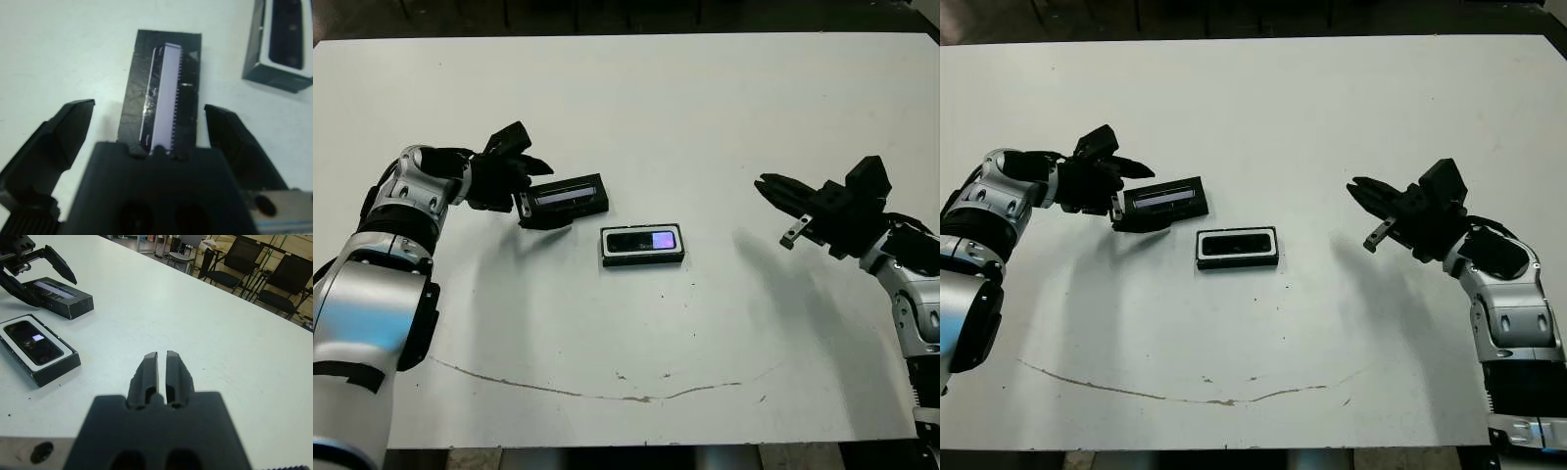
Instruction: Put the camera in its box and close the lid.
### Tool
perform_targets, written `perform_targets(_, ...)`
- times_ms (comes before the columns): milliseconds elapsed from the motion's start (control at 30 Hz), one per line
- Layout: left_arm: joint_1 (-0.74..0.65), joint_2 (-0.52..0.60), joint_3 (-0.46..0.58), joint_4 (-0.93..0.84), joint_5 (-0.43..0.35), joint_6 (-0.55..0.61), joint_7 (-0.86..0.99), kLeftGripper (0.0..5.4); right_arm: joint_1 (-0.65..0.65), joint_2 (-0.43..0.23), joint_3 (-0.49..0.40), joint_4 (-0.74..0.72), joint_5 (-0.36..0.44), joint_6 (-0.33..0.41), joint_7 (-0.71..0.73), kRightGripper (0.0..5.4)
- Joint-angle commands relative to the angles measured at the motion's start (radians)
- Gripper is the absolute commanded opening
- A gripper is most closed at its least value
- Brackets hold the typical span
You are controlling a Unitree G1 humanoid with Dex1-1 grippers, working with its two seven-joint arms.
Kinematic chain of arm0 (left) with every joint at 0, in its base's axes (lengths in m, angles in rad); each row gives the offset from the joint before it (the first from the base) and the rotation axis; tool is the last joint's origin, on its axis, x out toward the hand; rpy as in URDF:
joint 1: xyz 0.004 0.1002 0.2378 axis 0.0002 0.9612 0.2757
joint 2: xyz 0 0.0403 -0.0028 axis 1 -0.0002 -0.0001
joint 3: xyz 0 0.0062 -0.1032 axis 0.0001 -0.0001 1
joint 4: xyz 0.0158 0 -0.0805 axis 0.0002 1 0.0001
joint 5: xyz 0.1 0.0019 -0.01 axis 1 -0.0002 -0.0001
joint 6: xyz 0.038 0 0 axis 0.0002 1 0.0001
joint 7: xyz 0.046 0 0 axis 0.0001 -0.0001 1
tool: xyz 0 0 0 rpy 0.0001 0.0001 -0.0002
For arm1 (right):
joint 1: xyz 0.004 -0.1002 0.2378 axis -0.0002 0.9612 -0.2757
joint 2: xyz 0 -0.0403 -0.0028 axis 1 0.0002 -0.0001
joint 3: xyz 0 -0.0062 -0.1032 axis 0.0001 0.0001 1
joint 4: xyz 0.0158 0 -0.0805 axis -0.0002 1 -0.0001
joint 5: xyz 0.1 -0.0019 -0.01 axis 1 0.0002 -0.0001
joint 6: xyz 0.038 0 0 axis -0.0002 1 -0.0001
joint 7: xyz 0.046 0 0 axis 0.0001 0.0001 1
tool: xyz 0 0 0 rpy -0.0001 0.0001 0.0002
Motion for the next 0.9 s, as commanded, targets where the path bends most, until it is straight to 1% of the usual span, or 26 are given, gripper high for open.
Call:
perform_targets(33, 0.034, -0.011, 0.001, 0.026, 0.013, 0.008, 0.008, 5.39, 0.023, -0.016, -0.002, 0.005, -0.004, 0.002, 0.005, 0.00)
perform_targets(67, 0.036, -0.014, 0.002, 0.027, 0.013, 0.014, 0.011, 5.39, 0.022, -0.017, -0.001, 0.006, -0.006, 0.003, 0.005, 0.00)
perform_targets(167, 0.042, -0.019, -0.006, 0.023, 0.024, 0.033, 0.027, 5.12, 0.025, -0.017, -0.001, 0.002, -0.002, 0.016, 0.003, 0.00)
perform_targets(267, 0.047, -0.029, -0.006, 0.026, 0.023, 0.090, 0.032, 4.60, 0.025, -0.015, -0.006, 0.004, 0.010, 0.019, 0.009, 0.00)
perform_targets(400, 0.050, -0.037, -0.023, 0.025, 0.038, 0.126, 0.030, 3.87, 0.025, -0.019, -0.007, 0.008, 0.009, 0.012, 0.010, 0.00)
perform_targets(600, 0.066, -0.036, -0.031, 0.011, 0.031, 0.115, 0.002, 2.84, 0.028, -0.019, -0.005, -0.010, 0.013, 0.030, 0.002, 0.00)
perform_targets(733, 0.092, -0.029, 0.000, -0.011, -0.009, 0.084, -0.039, 2.79, 0.033, -0.017, -0.003, -0.014, 0.015, 0.030, 0.004, 0.00)
perform_targets(900, 0.154, 0.006, 0.090, -0.096, -0.124, 0.029, -0.130, 2.79, 0.043, -0.008, -0.002, -0.017, 0.014, 0.027, -0.004, 0.00)
